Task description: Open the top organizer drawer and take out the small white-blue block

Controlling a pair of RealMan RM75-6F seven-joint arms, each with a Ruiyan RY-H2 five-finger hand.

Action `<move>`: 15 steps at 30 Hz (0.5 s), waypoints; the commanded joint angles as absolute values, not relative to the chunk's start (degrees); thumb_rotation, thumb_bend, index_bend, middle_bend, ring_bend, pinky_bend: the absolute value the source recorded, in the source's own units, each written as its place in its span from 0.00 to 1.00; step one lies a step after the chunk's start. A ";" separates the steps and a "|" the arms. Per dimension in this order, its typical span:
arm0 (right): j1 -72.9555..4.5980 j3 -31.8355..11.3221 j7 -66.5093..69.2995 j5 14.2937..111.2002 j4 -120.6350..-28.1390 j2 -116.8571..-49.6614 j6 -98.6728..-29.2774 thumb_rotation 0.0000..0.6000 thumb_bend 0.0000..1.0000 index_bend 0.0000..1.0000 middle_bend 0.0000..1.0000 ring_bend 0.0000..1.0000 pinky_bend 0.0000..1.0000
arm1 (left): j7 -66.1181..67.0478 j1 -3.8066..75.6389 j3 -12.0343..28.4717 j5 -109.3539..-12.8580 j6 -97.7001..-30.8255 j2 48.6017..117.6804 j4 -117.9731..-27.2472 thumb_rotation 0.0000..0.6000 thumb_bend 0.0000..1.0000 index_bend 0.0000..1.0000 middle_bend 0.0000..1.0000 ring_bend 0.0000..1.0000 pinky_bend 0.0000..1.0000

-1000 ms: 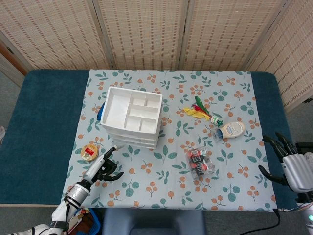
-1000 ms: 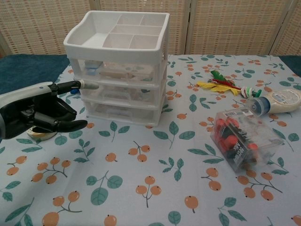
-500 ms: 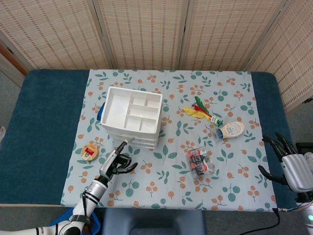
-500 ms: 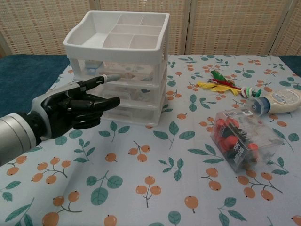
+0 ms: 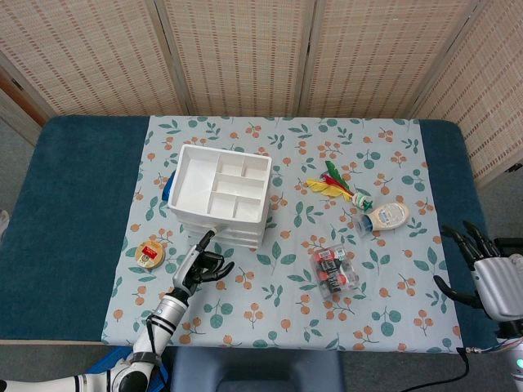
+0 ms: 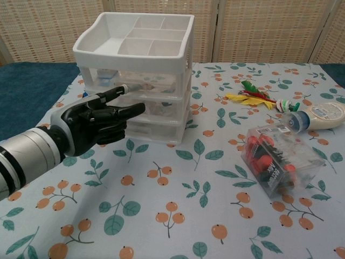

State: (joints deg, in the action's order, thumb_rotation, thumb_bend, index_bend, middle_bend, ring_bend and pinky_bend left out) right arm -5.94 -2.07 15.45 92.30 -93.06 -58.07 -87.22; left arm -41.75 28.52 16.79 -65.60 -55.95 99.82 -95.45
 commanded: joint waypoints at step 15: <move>-5.76 -2.13 15.67 91.61 -92.67 -58.11 -86.84 1.00 0.29 0.07 0.21 0.08 0.13 | -46.88 29.28 20.24 -62.01 -51.88 102.00 -94.93 1.00 0.29 0.17 0.93 1.00 1.00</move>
